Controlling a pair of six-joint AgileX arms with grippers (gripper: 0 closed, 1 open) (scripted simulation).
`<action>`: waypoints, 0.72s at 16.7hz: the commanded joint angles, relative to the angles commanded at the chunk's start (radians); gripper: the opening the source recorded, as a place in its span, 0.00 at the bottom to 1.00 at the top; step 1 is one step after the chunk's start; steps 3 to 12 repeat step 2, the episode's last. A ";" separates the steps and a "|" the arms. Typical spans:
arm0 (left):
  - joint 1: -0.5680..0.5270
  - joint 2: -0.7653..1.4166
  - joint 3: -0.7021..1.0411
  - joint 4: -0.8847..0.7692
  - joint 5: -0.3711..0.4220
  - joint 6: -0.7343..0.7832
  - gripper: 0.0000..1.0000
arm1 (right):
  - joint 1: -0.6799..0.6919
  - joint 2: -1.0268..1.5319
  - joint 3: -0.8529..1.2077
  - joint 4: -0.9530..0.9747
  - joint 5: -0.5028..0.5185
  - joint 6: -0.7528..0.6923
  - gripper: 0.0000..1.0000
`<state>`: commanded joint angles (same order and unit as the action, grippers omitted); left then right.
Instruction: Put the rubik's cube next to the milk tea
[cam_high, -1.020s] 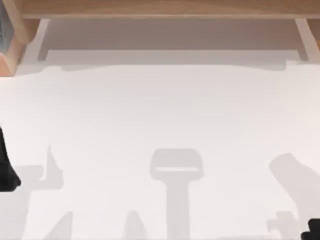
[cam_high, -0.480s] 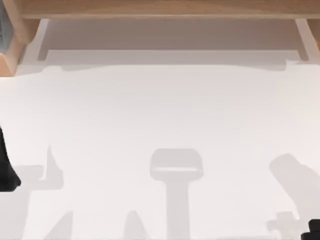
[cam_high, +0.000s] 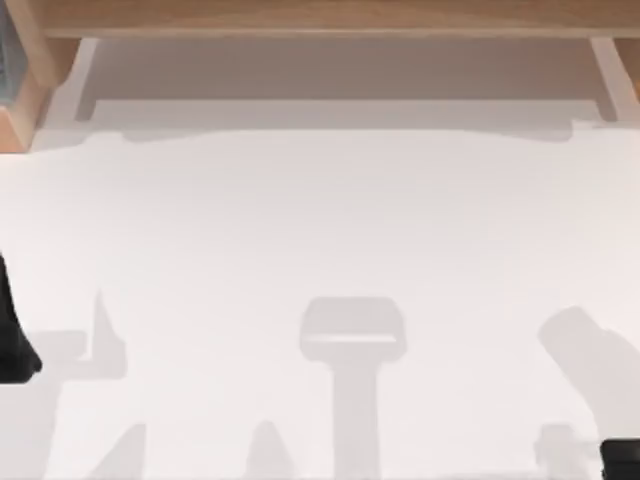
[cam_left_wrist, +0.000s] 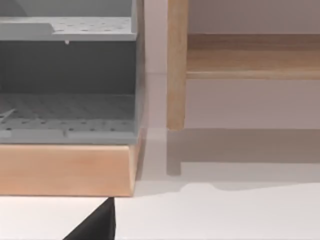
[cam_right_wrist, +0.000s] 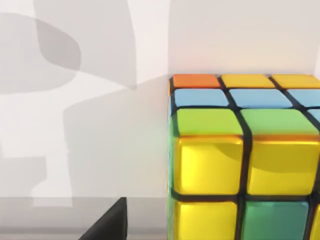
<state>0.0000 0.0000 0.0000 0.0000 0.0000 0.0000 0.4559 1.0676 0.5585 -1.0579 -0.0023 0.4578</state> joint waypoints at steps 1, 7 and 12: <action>0.000 0.000 0.000 0.000 0.000 0.000 1.00 | 0.000 0.000 0.000 0.000 0.000 0.000 1.00; 0.000 0.000 0.000 0.000 0.000 0.000 1.00 | 0.000 0.000 0.000 0.000 0.000 0.000 1.00; 0.000 0.000 0.000 0.000 0.000 0.000 1.00 | 0.000 0.000 0.000 0.000 0.000 0.000 1.00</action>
